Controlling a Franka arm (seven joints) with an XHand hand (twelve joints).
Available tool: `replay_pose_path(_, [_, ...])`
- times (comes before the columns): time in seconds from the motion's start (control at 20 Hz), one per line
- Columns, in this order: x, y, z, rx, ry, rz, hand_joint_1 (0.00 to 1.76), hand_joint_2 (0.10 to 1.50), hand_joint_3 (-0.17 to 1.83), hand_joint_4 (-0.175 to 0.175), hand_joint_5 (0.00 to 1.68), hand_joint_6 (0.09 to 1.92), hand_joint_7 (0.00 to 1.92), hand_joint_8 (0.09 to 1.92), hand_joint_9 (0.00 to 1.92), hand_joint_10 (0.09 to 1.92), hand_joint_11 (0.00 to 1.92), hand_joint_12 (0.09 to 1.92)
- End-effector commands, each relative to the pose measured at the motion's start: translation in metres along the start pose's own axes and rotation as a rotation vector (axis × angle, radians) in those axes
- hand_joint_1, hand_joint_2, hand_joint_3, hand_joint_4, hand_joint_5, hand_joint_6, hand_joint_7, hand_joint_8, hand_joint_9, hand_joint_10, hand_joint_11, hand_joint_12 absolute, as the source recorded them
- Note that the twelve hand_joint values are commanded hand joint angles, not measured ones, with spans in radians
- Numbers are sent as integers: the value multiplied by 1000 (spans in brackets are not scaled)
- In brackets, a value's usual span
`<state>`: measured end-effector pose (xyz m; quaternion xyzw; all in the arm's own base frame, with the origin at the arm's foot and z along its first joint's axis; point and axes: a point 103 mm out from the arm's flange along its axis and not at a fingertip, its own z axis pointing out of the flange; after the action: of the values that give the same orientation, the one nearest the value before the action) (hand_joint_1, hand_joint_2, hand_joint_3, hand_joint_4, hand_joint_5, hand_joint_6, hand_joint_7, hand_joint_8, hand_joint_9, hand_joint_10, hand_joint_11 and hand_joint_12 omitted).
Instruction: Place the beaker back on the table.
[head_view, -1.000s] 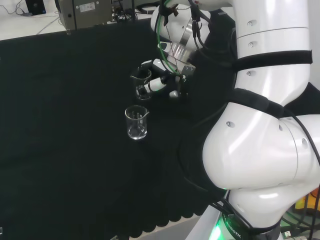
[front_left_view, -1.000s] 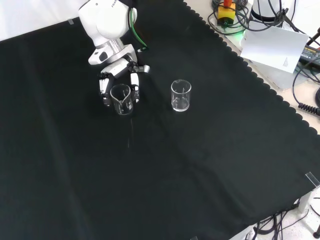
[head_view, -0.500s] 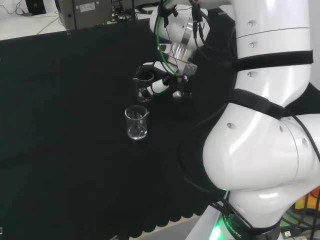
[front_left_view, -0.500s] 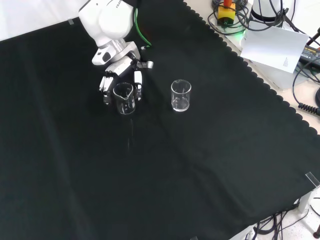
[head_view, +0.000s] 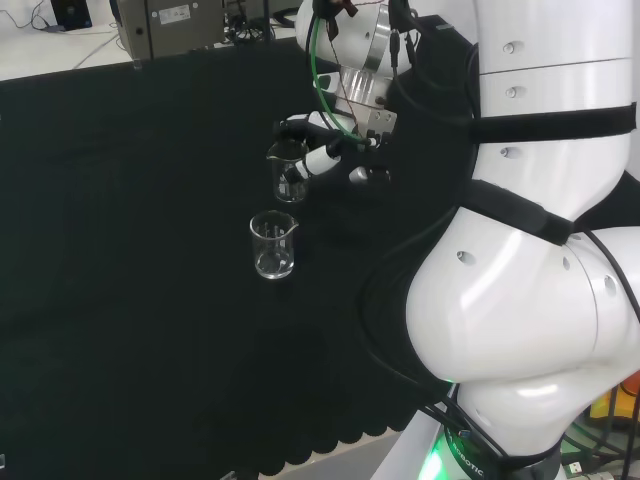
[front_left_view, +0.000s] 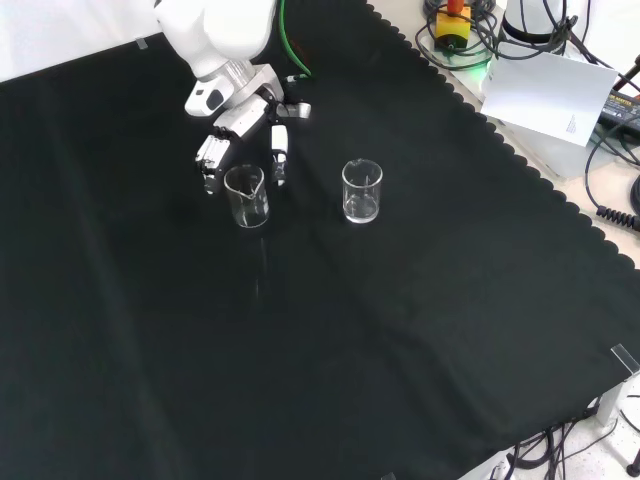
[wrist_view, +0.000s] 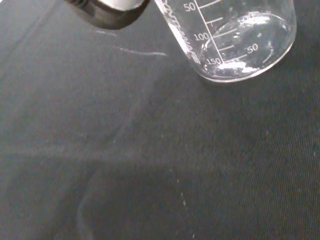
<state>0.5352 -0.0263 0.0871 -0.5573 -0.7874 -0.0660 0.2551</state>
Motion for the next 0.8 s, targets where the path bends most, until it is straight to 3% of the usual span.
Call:
replay_pose_path(0.05, [26,-28,-52,-62,-64,20,808,860,-175,-99,297,88,44,767,252,794,126,1436])
replay_pose_path(0.35, [63,-71,-98,-108,-113,58,794,863,-175,-100,303,87,68,775,277,804,132,1448])
replay_pose_path(0.8, [112,-126,-127,-181,-169,89,794,887,-174,-102,328,87,101,781,301,804,139,1454])
